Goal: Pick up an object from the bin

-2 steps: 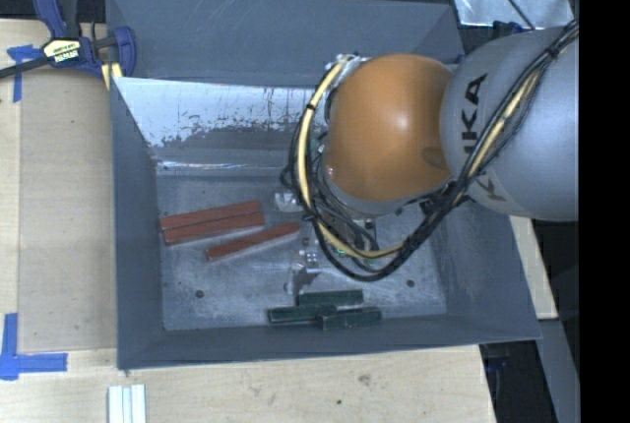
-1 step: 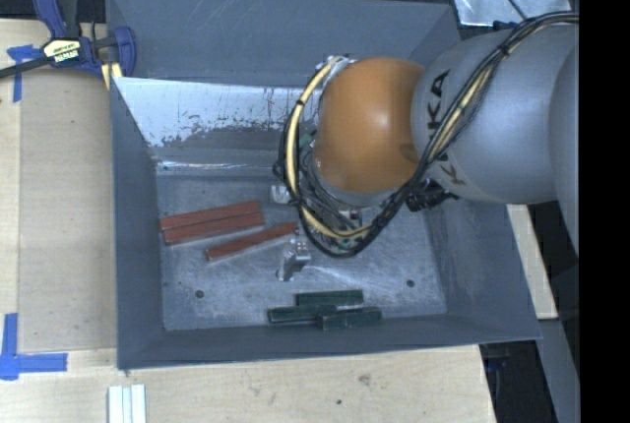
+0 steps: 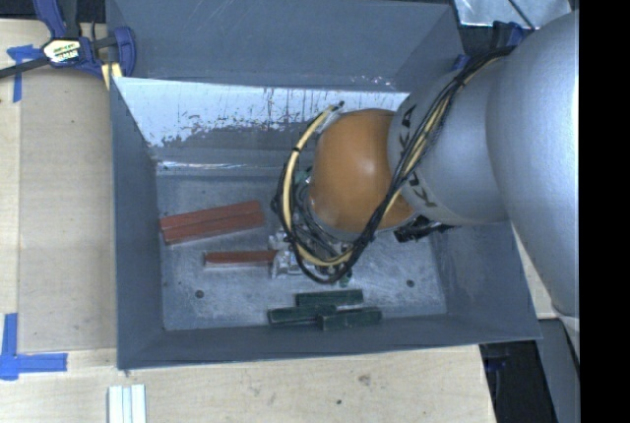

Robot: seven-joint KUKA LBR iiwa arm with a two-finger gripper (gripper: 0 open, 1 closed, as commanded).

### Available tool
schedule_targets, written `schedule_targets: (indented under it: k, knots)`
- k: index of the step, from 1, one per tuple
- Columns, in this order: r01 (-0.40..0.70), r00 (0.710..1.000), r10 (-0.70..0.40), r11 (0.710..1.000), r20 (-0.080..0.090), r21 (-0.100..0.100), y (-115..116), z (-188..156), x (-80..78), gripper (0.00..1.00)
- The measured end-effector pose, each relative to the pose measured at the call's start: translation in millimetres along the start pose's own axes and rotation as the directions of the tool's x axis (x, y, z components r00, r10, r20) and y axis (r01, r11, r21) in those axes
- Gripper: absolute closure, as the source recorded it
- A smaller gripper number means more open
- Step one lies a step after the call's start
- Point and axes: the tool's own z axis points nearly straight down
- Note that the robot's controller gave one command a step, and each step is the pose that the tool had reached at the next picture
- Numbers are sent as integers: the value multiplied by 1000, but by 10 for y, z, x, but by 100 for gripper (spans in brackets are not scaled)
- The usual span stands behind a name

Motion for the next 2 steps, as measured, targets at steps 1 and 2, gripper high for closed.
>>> schedule_targets:
  k: [1, 2]
  knots:
    - [0, 1000, 0, 1000, 0, 0, 0, 0, 0, 100]
    - [-25, 999, 25, 1000, -22, 6, 126, -1641, -217, 100]
